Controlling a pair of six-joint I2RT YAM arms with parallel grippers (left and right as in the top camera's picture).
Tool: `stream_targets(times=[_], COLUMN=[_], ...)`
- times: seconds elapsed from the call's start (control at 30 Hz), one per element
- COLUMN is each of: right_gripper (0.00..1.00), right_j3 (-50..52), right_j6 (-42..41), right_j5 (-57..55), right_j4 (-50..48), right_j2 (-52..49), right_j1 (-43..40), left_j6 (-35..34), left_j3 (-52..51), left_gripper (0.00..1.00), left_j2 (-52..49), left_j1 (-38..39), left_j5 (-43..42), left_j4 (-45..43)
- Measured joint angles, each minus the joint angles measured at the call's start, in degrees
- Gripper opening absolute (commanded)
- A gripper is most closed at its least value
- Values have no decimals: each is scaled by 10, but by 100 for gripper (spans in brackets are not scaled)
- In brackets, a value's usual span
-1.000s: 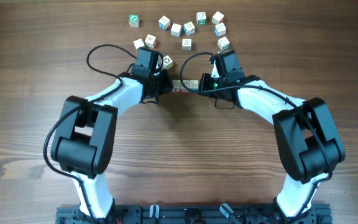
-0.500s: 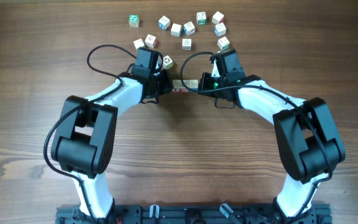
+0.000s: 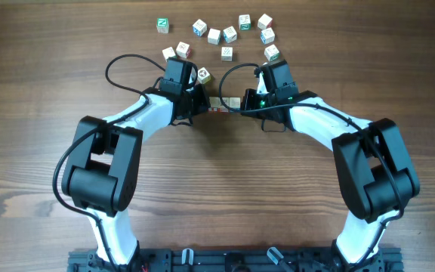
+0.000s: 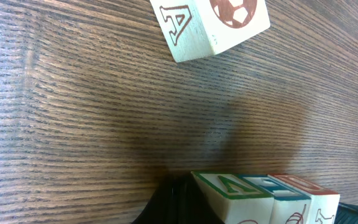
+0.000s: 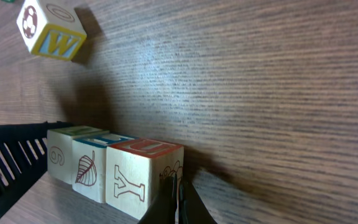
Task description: Form a horizontal line
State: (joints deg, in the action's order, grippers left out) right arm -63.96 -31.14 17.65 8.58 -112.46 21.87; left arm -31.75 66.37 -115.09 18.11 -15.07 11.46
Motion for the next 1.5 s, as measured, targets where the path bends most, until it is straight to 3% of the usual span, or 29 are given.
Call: stream_targets(times=[0.6, 0.9, 1.5], right_gripper=[5, 4, 5], right_j3=[0, 0, 0], right_j6=[0, 0, 41], right_j5=[1, -26, -44], right_j4=[4, 18, 17], right_j2=[0, 0, 0], right_j1=[0, 1, 1], left_j6=[0, 0, 0], left_j3=[0, 0, 3], left_gripper=[7, 18, 8], left_j2=[0, 0, 0], left_j1=[0, 0, 1], left_j5=[0, -9, 5], left_j4=[0, 0, 17])
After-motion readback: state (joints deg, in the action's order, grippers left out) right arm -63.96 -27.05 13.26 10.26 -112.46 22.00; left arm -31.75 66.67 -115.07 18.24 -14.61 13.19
